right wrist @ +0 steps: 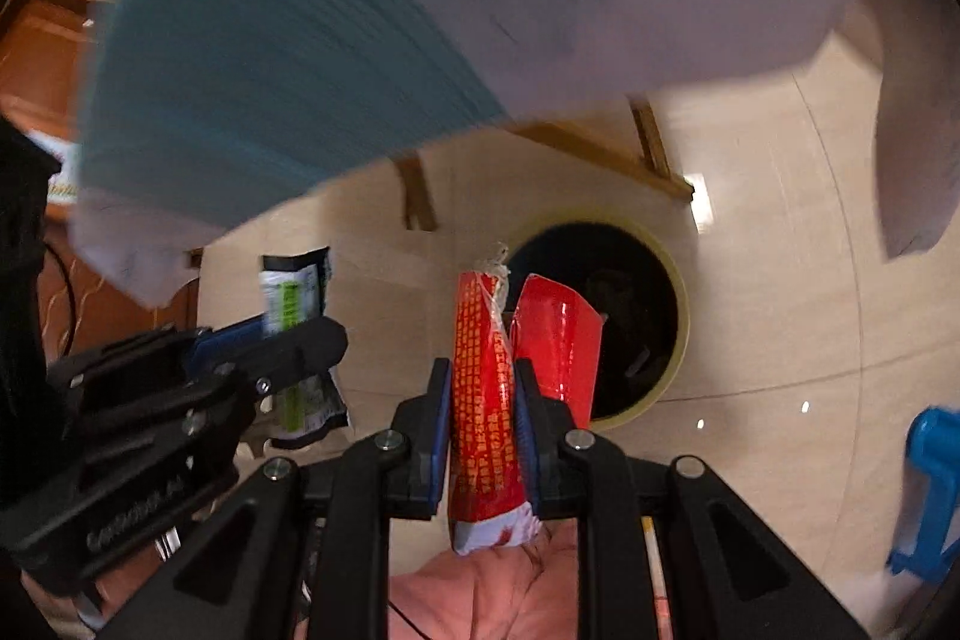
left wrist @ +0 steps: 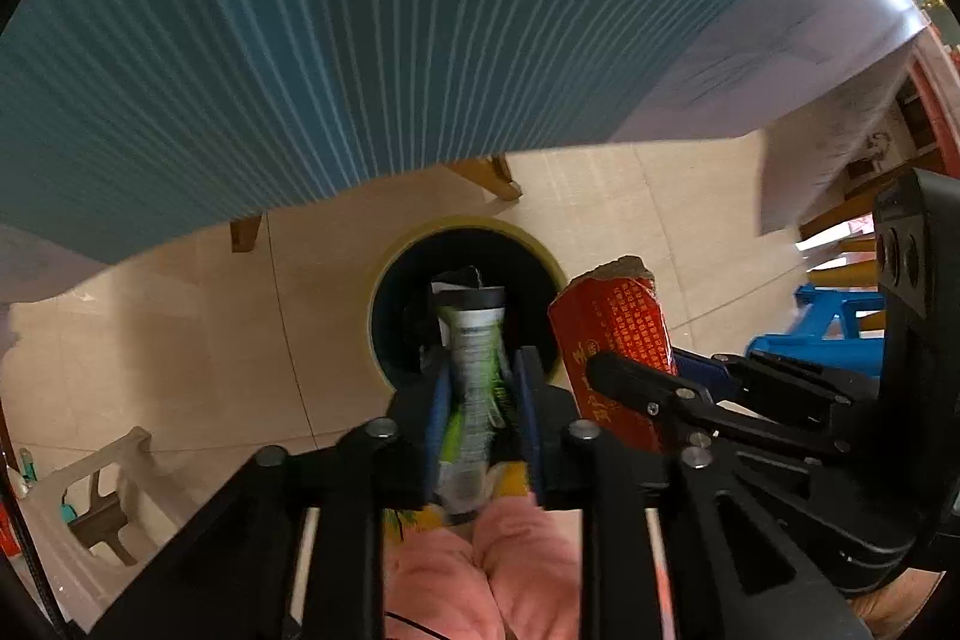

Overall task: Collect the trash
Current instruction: 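Carry both wrappers over the black bin and open both grippers, then raise both tools back over the table toward the remaining trash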

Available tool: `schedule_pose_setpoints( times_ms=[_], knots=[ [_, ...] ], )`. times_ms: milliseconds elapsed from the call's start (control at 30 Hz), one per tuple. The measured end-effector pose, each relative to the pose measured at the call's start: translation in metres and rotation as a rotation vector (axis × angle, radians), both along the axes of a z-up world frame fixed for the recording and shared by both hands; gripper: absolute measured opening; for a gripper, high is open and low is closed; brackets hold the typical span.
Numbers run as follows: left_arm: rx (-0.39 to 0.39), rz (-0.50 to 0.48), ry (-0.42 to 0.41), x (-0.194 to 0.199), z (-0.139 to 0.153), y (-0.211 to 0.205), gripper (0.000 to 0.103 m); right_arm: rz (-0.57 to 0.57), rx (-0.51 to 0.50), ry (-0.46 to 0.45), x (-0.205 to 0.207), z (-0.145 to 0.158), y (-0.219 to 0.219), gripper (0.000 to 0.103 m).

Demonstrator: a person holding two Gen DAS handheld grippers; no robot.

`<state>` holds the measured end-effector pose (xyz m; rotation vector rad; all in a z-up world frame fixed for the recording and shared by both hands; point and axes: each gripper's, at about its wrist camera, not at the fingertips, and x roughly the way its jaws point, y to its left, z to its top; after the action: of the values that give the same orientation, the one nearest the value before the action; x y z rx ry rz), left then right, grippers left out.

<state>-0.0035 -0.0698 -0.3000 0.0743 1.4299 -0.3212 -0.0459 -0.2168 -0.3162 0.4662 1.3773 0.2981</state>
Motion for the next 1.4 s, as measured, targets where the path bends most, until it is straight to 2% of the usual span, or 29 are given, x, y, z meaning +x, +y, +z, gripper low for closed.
schedule_pose_setpoints(
  times_ms=[167, 267, 367, 500, 833, 1400],
  knots=[
    [0.056, 0.025, 0.003, 0.01, -0.045, 0.008, 0.071, -0.085, 0.023, 0.063, 0.007, -0.067, -0.006, 0.031],
    [0.073, 0.049, -0.001, 0.013, -0.058, 0.015, 0.08, -0.115, 0.019, 0.097, 0.009, -0.091, -0.007, 0.034],
    [0.091, 0.064, -0.013, 0.012, -0.064, 0.019, 0.088, -0.104, 0.002, 0.072, 0.01, -0.096, -0.004, 0.044],
    [0.106, 0.065, -0.037, 0.008, -0.063, 0.027, 0.089, -0.084, -0.023, 0.034, 0.007, -0.09, 0.001, 0.045],
    [0.102, 0.042, -0.13, 0.004, -0.046, 0.016, 0.089, -0.096, -0.069, 0.047, 0.01, -0.092, 0.0, 0.045],
    [0.112, 0.055, -0.119, 0.004, -0.013, 0.019, 0.089, -0.123, -0.072, 0.061, 0.009, -0.065, 0.003, 0.045]
  ],
)
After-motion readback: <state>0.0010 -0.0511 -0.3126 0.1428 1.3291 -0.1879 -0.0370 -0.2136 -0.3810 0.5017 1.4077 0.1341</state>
